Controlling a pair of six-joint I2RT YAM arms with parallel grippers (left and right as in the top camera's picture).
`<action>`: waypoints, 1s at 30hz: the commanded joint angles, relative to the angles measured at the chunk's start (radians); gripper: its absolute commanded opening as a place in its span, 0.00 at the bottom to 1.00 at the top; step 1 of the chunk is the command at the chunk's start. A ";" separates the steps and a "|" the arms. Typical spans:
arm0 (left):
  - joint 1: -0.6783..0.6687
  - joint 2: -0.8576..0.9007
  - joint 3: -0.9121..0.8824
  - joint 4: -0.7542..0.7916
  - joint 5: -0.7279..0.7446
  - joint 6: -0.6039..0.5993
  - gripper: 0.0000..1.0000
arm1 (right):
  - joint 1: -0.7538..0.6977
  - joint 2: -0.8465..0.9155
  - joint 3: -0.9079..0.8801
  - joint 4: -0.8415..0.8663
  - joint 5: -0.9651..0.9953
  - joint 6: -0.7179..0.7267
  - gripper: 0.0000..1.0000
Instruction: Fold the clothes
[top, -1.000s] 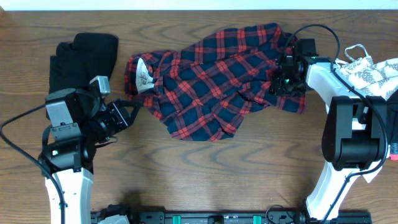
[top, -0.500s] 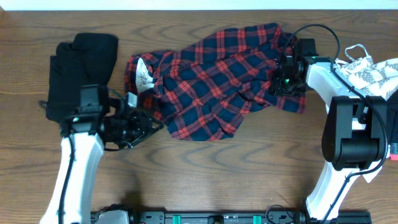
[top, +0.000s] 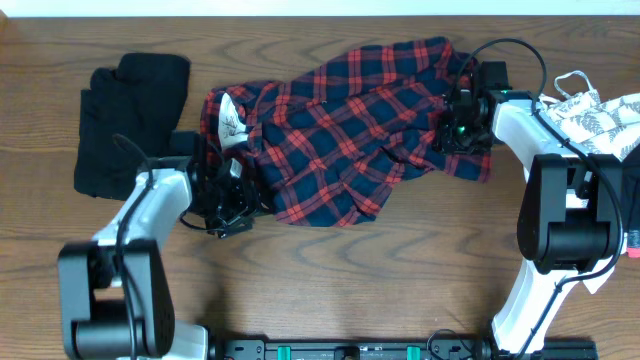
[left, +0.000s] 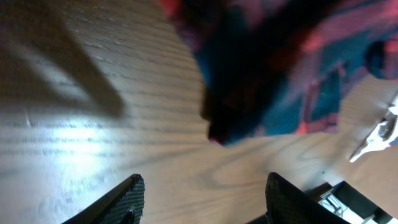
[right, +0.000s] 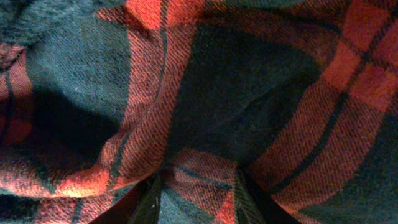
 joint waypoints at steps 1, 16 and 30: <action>-0.005 0.057 -0.004 0.030 -0.006 0.013 0.63 | 0.000 0.061 -0.024 -0.019 0.016 -0.006 0.37; -0.156 0.148 -0.004 0.399 0.159 -0.100 0.55 | 0.000 0.061 -0.024 -0.023 0.016 -0.006 0.37; -0.163 -0.014 -0.002 0.478 0.322 -0.183 0.06 | 0.000 0.061 -0.024 -0.033 0.017 -0.007 0.37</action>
